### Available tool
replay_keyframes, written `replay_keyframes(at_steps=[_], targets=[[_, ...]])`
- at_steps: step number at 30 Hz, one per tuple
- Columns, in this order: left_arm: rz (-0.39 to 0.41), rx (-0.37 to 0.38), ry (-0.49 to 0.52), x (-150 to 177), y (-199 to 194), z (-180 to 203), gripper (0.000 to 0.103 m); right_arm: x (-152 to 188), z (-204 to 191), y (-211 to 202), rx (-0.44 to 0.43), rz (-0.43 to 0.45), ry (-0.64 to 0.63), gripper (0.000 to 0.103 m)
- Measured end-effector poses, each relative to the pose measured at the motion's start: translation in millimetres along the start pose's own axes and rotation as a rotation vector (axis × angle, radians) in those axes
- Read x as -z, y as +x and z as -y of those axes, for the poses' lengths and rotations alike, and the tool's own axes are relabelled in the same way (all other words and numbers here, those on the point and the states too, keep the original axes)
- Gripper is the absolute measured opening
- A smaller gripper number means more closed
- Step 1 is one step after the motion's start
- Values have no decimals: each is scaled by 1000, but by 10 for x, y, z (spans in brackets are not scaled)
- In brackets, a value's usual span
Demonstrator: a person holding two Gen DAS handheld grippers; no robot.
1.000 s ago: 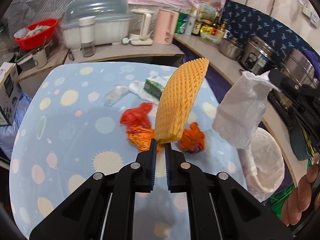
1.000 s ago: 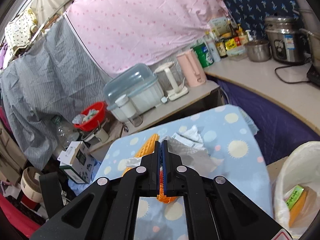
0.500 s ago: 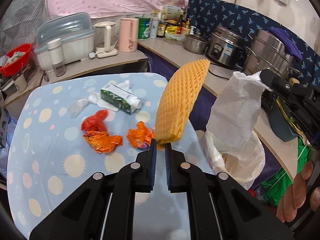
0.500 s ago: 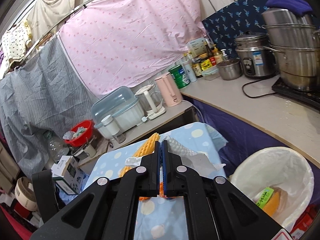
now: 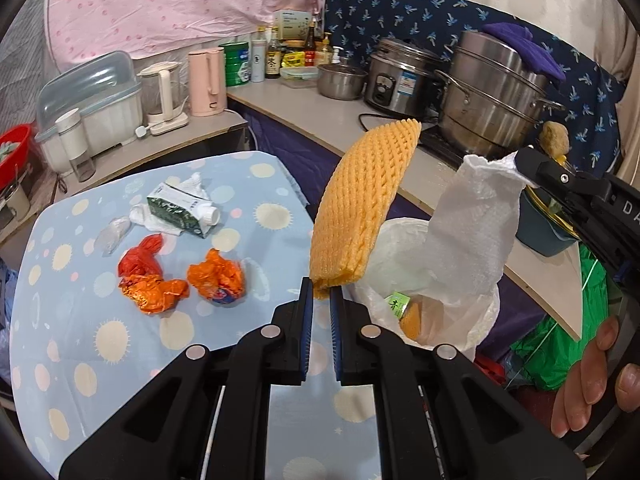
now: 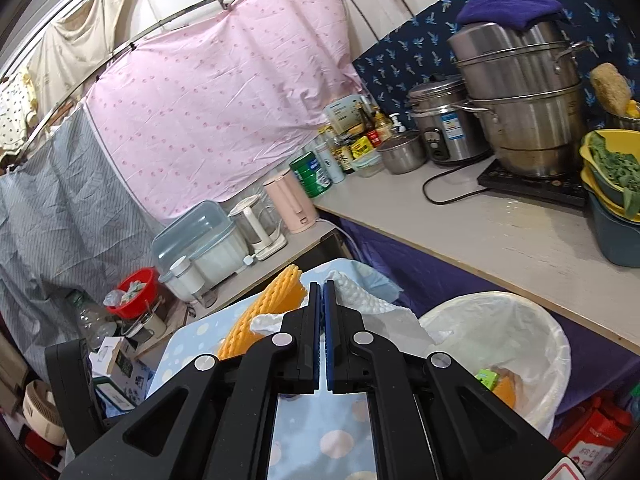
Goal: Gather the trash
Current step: 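Lift the foam net and tissue and carry both over the bin, then open both tools to drop the foam net and tissue into the bin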
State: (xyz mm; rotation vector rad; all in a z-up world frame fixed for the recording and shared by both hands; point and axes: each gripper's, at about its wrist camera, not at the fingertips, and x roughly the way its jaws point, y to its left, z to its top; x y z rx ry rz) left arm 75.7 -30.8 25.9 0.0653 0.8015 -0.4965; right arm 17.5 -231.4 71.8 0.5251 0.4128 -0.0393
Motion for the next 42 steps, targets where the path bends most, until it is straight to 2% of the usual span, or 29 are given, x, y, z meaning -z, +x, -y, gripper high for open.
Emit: replay_keyframes(at_steps=[20,42], targets=[[-45,45,130,21,260,725,8,32,779,-237,107,17,99,3],[-142,27,191,104,843,1102,8,268,1333,138,163,-87,192,3]])
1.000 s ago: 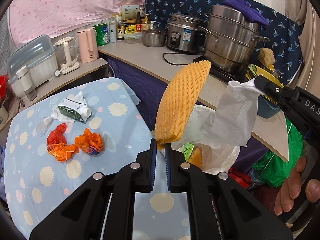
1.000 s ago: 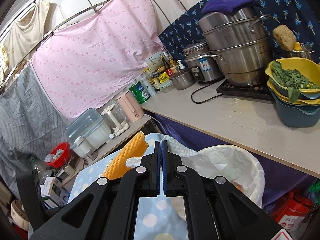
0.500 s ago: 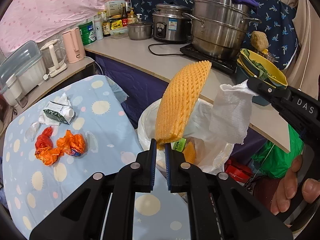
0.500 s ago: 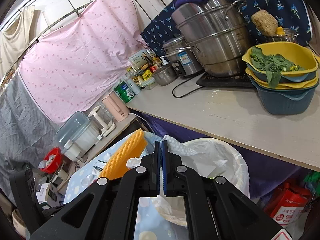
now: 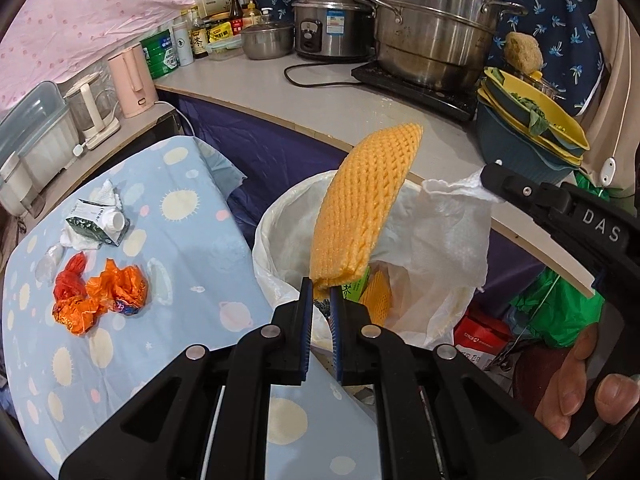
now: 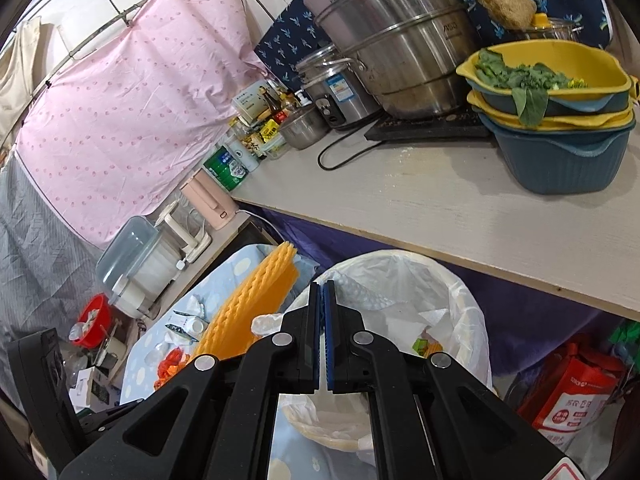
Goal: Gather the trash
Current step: 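Open both tools to drop the foam net and tissue into the bin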
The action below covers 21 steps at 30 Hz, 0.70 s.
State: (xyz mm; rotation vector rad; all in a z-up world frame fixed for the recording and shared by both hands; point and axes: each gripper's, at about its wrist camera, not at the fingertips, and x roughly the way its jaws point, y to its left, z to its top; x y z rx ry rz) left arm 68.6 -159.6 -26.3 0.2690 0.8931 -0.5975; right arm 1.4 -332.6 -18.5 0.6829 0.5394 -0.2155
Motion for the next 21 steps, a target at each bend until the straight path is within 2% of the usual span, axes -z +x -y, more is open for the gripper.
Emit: replay_keyframes(at_steps=[4,9,10,12,13,14,21], targets=[[-13,-2,-1,-38,95,28,8,30,-13,113,8,-22,-9,3],[-16,-16,2,-61,161,64,12,30,-6,116,26,-12,-7,14],[-13,-14,3,-65,164,69,14,27,-5,107,28,-9,-5,17],[-8,-19,4,-73,166,77,28,24,7,77,31,1,0,29],[-3,-22,5,-78,159,82,39,23,10,61,33,7,2,31],[2,-25,6,-83,151,85,45,20,15,46,34,11,4,32],[4,-26,-3,-105,143,70,46,-6,13,2,32,25,12,37]])
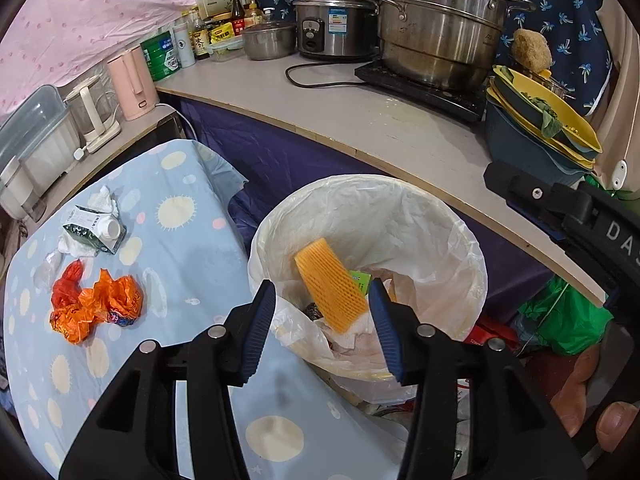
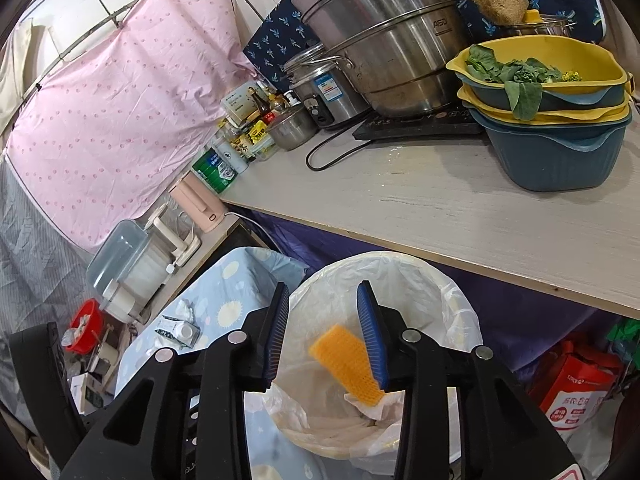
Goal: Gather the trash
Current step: 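Open both tools to drop the foam net and tissue into the bin, then grasp the orange printed bag with the left tool while the right tool grasps the orange bag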
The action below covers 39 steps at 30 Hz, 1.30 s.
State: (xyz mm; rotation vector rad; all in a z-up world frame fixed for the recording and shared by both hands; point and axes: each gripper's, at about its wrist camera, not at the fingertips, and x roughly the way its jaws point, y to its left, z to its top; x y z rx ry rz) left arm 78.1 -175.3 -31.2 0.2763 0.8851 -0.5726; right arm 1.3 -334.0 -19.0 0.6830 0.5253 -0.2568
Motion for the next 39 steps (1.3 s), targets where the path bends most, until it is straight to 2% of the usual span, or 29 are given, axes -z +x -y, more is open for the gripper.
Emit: replay_keyframes(at_steps=[12,15,21,24,33,37,39], targets=[[12,1,-40,21,-105,-184,46,10,-191,-12,-16,1,-30,42],[15,-2,-65,43,-143,-289,50,32,-288,-5,-23,-1,-45,43],[21,-20,-136,108,-231,-629,54,107,-524,49,-43,-15,-80,51],[26,-39,-176,162,-279,-827,64,160,-658,101,-54,-28,-98,56],[28,-89,-273,332,-379,-1432,66,421,-1202,355,-93,-90,-167,64],[32,-109,-328,418,-420,-1742,73,557,-1445,500,-109,-125,-208,66],[33,-119,-349,465,-434,-1881,73,646,-1576,594,-115,-147,-229,68]])
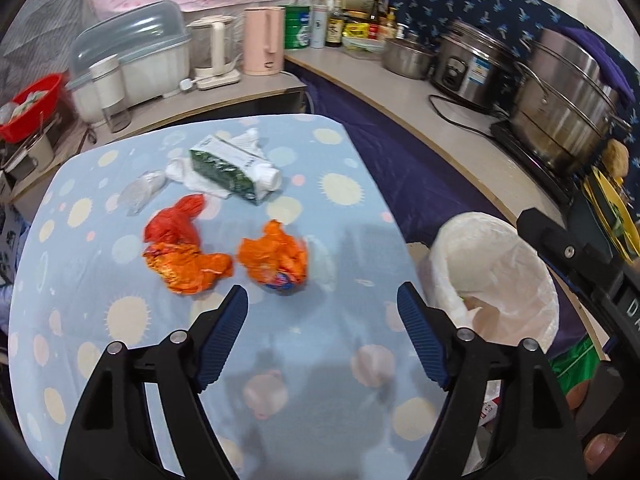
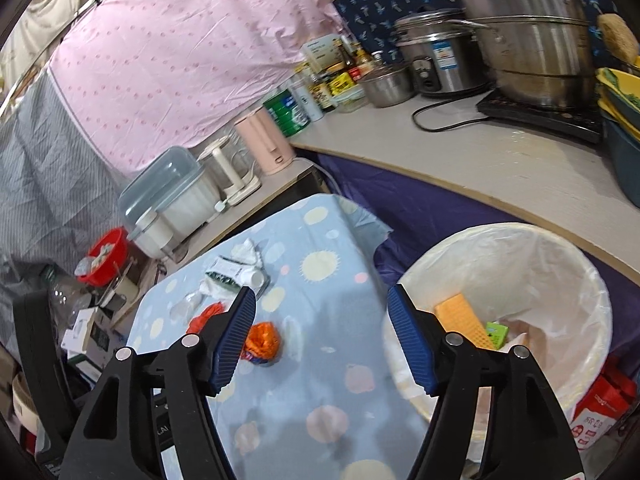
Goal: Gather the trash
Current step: 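Grasp the orange printed bag with the left tool while the right tool grasps the orange bag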
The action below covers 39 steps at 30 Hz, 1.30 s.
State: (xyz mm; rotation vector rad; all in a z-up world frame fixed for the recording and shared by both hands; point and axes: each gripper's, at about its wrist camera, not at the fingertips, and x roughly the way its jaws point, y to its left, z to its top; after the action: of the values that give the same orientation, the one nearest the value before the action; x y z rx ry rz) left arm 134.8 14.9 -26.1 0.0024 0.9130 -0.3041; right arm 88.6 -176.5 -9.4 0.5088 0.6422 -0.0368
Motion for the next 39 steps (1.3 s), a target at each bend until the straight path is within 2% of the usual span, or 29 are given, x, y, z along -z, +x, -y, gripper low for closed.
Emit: replay_keyframes(at_steps=[8,19,27,33,39], targets=[[-14,-38,-85,-47,118,-593,75,158,-445,490,-24,-88,-65,71],[-71,-68,-178,-148,517,-1267,77,398,-891,1268,-34,-209,-124,71],[-126,-91,-205,-121,817,-1475,77,523,-932,1672,-22,-270,-112,71],[-151,-91,-229,-71,949,-1583,78,584,-955,1825,-26,-297,-112,71],[-168,-84,-241,-54,1026,-1625,77,590,-985,1873,-26,-290,-137,63]])
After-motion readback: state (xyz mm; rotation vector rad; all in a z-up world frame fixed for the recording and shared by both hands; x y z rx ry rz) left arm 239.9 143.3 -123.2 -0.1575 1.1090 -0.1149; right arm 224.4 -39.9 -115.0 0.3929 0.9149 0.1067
